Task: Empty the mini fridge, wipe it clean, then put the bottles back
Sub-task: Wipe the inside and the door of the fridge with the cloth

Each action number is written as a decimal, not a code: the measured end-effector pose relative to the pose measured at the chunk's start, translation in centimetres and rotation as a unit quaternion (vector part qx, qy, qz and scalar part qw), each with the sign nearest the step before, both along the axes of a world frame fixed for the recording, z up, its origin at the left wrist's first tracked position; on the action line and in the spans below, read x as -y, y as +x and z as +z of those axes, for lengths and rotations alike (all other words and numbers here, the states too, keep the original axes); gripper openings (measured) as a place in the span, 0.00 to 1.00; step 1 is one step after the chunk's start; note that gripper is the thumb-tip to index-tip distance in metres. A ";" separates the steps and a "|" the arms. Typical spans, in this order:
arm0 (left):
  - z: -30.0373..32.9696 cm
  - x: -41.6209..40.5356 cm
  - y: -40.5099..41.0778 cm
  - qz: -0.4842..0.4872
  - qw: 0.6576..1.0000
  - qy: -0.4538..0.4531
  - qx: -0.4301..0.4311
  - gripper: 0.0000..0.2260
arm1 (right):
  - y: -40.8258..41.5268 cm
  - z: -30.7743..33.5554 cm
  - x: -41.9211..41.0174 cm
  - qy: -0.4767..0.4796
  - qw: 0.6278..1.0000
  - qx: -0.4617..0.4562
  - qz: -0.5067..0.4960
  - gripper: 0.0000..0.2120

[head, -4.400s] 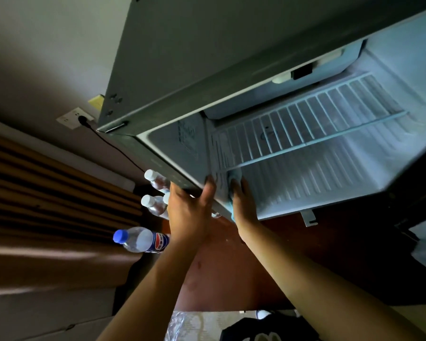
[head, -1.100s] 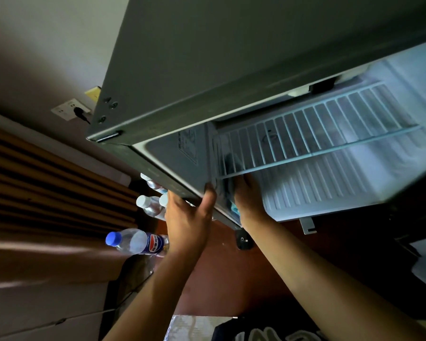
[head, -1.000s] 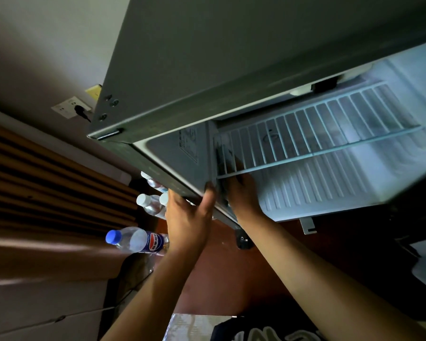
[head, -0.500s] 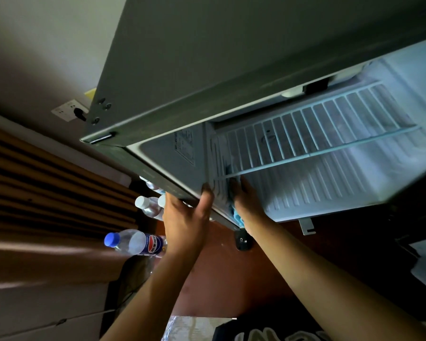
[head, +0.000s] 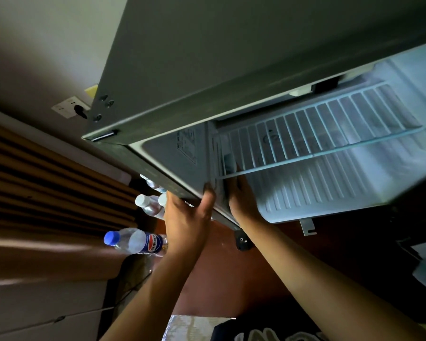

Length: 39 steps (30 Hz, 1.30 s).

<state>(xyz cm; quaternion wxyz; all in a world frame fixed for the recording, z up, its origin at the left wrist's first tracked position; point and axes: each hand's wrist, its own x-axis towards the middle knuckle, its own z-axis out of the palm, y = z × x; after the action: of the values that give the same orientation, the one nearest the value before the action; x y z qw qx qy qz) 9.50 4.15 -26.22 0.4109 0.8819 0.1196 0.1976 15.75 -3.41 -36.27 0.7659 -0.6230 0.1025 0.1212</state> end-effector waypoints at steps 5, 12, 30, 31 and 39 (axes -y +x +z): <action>0.1 0.3 0.0 -0.005 1.000 0.018 0.015 0.05 | 0.0 -1.7 0.8 0.005 0.998 -0.067 0.017 0.20; 0.2 0.2 0.0 0.005 1.000 0.014 -0.001 0.05 | 0.2 0.4 0.6 0.086 0.991 -0.089 -0.051 0.16; 0.0 0.0 0.0 0.029 0.998 0.002 -0.054 0.11 | 1.5 -2.0 1.0 -0.003 0.997 -0.065 0.031 0.16; 0.1 0.1 0.0 0.034 0.998 -0.004 -0.053 0.13 | 1.1 -2.2 0.9 -0.001 0.998 -0.051 0.020 0.15; -0.4 -0.1 0.2 0.039 0.997 0.009 -0.060 0.14 | 0.5 0.5 0.3 0.036 0.999 0.040 0.003 0.18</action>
<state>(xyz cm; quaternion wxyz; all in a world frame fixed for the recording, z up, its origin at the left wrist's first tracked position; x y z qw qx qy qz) 9.70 4.25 -26.59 0.3868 0.8907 0.1759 0.1613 16.28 -3.67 -35.76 0.7909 -0.5998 0.0657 0.1022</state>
